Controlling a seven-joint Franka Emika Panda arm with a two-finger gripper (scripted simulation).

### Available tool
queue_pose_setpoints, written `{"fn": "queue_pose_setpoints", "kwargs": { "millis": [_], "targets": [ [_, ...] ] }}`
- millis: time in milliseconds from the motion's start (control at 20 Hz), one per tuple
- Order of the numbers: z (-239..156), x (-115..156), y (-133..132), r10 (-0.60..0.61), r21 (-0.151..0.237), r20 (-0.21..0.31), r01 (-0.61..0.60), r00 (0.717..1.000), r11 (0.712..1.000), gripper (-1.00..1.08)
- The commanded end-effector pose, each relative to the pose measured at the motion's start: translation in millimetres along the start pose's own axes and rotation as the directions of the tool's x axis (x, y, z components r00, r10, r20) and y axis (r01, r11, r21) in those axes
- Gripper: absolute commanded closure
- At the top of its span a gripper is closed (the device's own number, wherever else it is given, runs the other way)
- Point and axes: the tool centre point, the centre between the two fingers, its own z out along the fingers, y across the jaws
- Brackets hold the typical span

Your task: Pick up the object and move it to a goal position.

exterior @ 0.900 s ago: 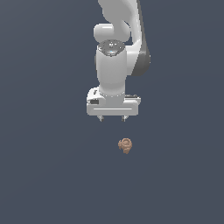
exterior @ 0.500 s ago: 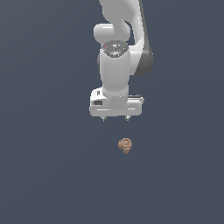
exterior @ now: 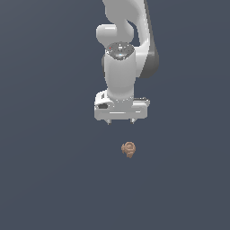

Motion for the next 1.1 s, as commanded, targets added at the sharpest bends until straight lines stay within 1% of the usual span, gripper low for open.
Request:
{"fn": "queue_pose_setpoints", "kwargs": {
  "millis": [0,350,600,800,900,1050],
  "targets": [
    [1.4,0.7,-0.7,-0.011,-0.001,0.001,0.011,1.000,1.000,-0.92],
    [12.6,7.1,-5.2,-0.101,-0.007,0.010,0.101,0.995,0.995,-0.92],
    [27.0,14.6,-11.1,-0.212,-0.012,0.022,0.212,0.977,0.977,-0.92],
    [42.8,22.0,-17.5,-0.327,-0.013,0.035,0.328,0.944,0.945,-0.92],
    [51.9,25.9,-21.1,-0.389,-0.012,0.042,0.390,0.920,0.921,-0.92],
    [65.6,31.3,-26.5,-0.478,-0.008,0.052,0.479,0.877,0.878,-0.92]
  ]
}}
